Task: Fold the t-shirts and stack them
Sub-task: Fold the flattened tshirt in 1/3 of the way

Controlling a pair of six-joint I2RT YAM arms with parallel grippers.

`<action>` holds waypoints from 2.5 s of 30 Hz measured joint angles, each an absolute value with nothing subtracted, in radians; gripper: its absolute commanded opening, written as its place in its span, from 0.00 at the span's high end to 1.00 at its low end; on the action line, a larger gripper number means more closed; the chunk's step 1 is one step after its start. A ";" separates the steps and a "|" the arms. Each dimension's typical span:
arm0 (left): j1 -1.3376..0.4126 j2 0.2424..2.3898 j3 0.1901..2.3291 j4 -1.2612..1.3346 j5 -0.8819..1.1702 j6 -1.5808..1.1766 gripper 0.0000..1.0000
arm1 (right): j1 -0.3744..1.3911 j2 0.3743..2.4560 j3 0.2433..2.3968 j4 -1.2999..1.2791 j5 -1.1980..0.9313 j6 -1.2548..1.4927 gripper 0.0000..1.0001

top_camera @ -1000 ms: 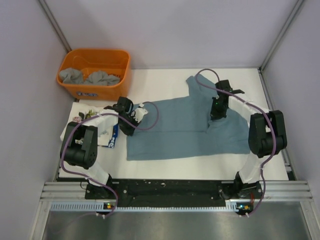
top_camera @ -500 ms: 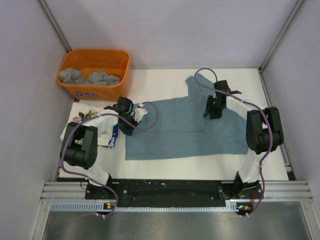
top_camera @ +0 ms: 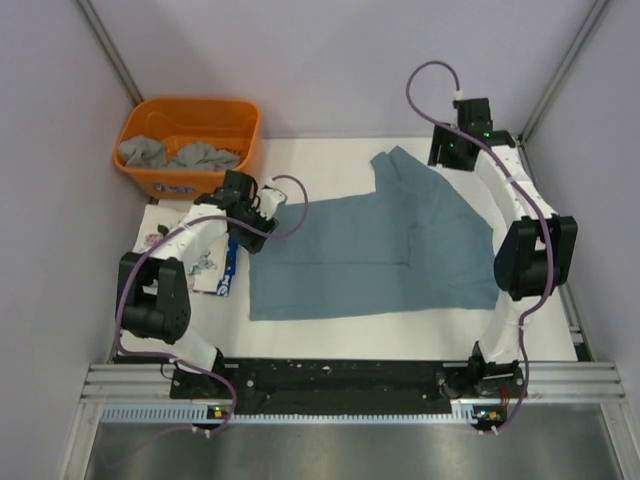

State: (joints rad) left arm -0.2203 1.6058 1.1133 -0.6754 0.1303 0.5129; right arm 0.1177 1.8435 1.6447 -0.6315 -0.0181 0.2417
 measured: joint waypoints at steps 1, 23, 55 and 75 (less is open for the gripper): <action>-0.212 1.608 1.143 -0.675 0.121 0.500 0.41 | 0.109 1.873 1.723 -0.652 0.008 0.226 0.39; -0.365 1.346 0.773 -0.876 0.351 0.766 0.31 | -0.230 1.862 1.269 -0.693 0.047 0.239 0.66; -0.570 1.254 0.671 -0.963 0.341 0.921 0.43 | -0.411 1.532 0.911 -0.598 0.056 0.297 0.70; -0.222 1.725 1.469 -0.895 0.192 0.619 0.38 | -0.027 1.934 1.915 -0.612 -0.078 0.099 0.38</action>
State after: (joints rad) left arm -0.2218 1.7248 1.4693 -0.8948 0.1917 0.6189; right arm -0.0269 1.9339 1.9152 -0.6121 -0.0776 0.0994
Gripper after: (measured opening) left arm 0.626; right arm 0.644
